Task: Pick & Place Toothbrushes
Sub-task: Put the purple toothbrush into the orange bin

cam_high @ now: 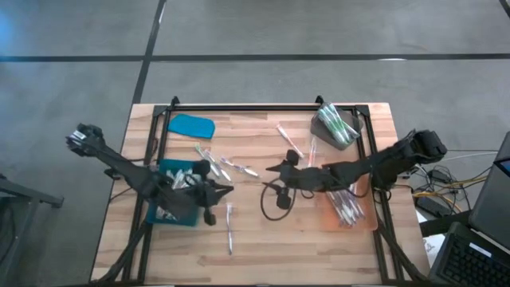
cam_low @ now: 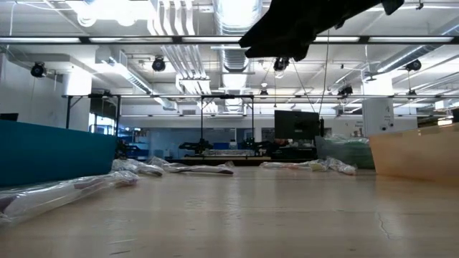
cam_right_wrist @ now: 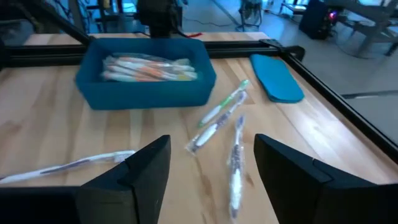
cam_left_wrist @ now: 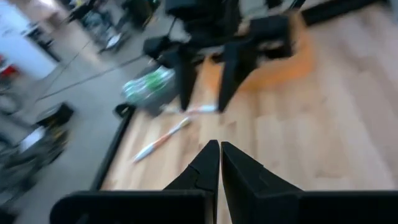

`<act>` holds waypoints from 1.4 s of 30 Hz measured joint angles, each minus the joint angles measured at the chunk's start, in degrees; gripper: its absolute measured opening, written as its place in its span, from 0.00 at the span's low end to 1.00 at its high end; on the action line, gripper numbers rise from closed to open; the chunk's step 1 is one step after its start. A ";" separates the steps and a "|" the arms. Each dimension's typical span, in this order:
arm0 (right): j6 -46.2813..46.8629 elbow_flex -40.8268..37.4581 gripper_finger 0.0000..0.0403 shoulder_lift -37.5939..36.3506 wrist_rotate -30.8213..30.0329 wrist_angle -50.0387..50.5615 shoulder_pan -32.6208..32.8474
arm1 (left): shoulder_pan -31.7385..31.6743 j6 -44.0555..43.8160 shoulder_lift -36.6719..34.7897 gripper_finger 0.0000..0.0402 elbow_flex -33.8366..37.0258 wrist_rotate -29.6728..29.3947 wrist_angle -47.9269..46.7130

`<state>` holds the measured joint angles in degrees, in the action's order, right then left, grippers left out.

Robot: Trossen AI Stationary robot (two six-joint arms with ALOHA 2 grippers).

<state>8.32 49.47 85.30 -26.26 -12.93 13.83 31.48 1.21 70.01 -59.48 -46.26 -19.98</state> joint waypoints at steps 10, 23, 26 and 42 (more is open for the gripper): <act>0.24 0.02 0.63 0.04 4.44 -0.02 -5.19 | -2.47 2.74 -14.94 0.05 22.32 8.44 24.17; 0.53 0.02 0.62 0.07 7.48 -0.21 -7.85 | -3.06 3.33 -26.88 0.05 45.69 15.60 50.69; 0.24 0.02 0.60 0.07 7.48 -0.18 -8.10 | -3.10 3.53 -27.83 0.05 47.77 15.64 52.99; 0.77 0.02 0.56 -0.57 7.26 10.14 -8.26 | -10.27 -2.69 -19.20 0.15 24.29 8.20 8.42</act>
<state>9.09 49.50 84.73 -19.00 -2.79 5.56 21.22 -1.48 50.81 -35.19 -38.06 -11.56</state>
